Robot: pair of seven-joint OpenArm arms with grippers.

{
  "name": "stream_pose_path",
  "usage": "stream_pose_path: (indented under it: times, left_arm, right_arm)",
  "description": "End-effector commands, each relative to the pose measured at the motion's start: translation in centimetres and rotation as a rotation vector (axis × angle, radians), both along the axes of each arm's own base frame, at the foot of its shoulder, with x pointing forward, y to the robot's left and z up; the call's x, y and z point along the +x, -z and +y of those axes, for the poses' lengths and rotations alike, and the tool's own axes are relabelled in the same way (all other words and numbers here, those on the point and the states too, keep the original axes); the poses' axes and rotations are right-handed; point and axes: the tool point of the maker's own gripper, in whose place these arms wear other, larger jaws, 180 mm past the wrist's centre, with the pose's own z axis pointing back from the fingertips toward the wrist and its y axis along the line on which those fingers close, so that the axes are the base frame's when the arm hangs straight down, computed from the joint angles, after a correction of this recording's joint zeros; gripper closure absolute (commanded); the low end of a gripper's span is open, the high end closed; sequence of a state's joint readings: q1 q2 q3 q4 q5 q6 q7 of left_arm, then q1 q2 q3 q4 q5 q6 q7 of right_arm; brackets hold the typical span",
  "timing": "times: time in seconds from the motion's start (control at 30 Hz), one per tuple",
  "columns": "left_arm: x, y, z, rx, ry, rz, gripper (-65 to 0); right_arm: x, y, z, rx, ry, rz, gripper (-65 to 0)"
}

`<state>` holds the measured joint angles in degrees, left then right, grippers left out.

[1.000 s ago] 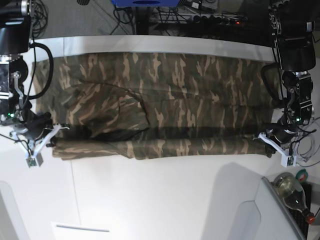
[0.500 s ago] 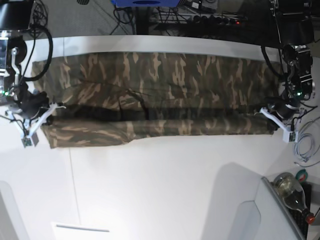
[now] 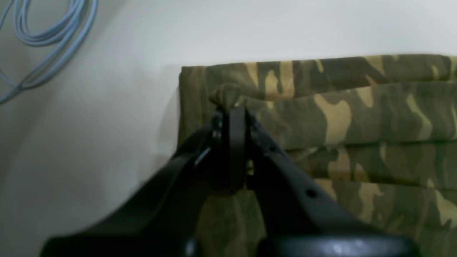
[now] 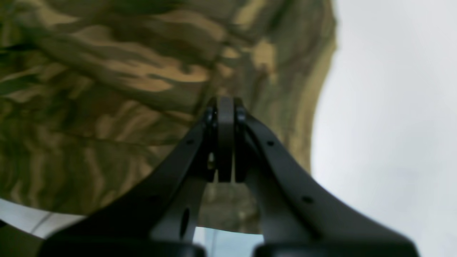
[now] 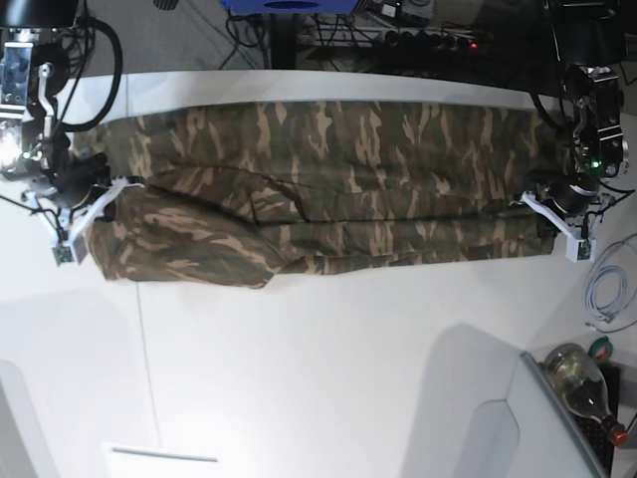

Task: Layout the t-shirt on the table in an organized manner, then fold the t-shirt properly

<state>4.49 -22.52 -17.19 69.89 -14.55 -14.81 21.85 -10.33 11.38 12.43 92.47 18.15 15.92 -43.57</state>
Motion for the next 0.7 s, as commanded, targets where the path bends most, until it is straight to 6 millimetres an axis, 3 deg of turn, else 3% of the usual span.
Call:
stream_pose_path:
  times: [0.0, 0.07, 0.2, 0.27, 0.4, 0.67]
  left_arm:
    - [0.9, -1.5, 0.7, 0.021, -0.003, -0.049, 0.0]
    - [0.9, -1.4, 0.6, 0.02, 0.0, -0.045, 0.0]
    - [1.0, -1.5, 0.6, 0.02, 0.0, -0.047, 0.0]
    - [1.0, -1.5, 0.6, 0.02, 0.0, -0.048, 0.0]
    - [1.2, -1.6, 0.6, 0.02, 0.0, -0.051, 0.0]
    - [1.1, -1.5, 0.8, 0.019, -0.006, -0.049, 0.0]
  right_arm:
    - [1.1, -1.0, 0.1, 0.011, 0.002, -0.047, -1.1]
    - [1.0, -0.9, 1.3, 0.042, 0.007, -0.048, -6.9]
    - [0.9, -0.5, 2.5, 0.058, -0.008, -0.039, -30.0]
    - [0.6, -0.1, 4.0, 0.058, -0.063, -0.025, -36.5]
    - [0.2, 0.5, 4.8, 0.037, -0.128, 0.002, -38.0]
    - [0.6, 3.0, 4.1, 0.047, -0.1, 0.068, -38.0]
